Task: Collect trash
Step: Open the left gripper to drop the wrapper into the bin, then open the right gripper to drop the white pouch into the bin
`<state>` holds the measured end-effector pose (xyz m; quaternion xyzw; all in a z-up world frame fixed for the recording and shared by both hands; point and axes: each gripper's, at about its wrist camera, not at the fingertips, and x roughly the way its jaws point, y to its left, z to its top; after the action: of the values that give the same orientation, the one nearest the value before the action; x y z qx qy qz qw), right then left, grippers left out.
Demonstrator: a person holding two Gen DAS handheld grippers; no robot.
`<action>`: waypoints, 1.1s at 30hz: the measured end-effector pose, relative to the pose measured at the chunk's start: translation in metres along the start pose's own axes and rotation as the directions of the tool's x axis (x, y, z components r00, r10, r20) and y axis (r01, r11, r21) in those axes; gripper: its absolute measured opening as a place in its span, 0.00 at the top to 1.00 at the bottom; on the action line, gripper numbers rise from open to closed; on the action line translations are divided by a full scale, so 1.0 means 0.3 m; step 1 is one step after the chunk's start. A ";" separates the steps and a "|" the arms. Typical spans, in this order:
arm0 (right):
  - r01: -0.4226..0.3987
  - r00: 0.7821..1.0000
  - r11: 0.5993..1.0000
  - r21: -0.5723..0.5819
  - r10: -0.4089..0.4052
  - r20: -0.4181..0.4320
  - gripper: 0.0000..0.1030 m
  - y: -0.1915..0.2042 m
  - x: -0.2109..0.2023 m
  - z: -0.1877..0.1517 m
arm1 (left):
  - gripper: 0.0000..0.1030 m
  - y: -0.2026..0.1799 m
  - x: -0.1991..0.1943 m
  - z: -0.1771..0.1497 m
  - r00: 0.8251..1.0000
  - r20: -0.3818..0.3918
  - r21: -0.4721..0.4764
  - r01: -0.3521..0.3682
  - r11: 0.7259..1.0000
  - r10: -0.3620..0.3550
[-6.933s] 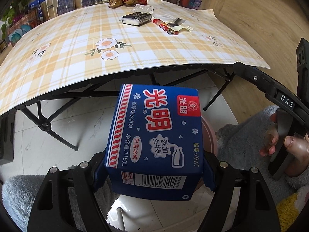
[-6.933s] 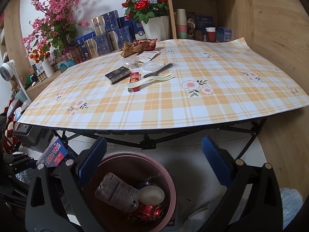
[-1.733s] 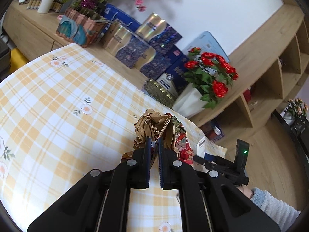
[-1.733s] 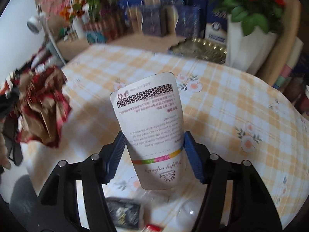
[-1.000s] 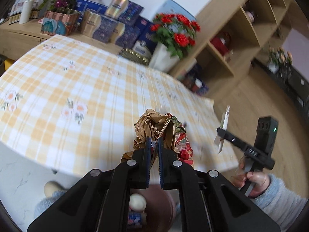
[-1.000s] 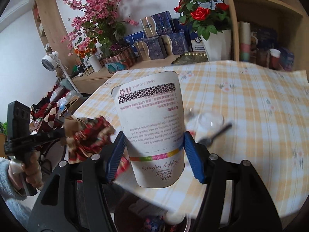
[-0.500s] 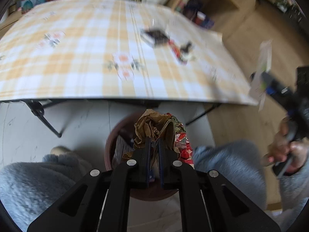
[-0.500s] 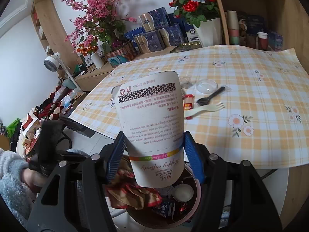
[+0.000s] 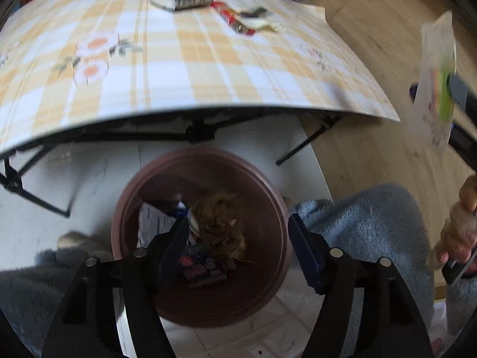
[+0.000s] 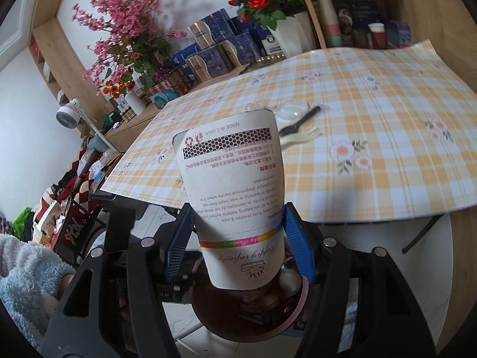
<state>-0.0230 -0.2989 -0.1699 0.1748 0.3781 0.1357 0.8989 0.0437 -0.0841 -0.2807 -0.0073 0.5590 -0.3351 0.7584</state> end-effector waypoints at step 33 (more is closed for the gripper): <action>0.127 0.975 0.990 -0.064 -0.137 -0.174 0.35 0.103 0.288 -0.268 | 0.06 0.149 -0.493 -0.124 0.725 0.514 -0.154 -0.447 0.881 0.458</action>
<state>-0.0264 -0.2216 -0.2641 0.1127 0.4639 0.1005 0.8729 0.0121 0.0405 -0.1872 0.0286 0.3122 -0.1193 0.9421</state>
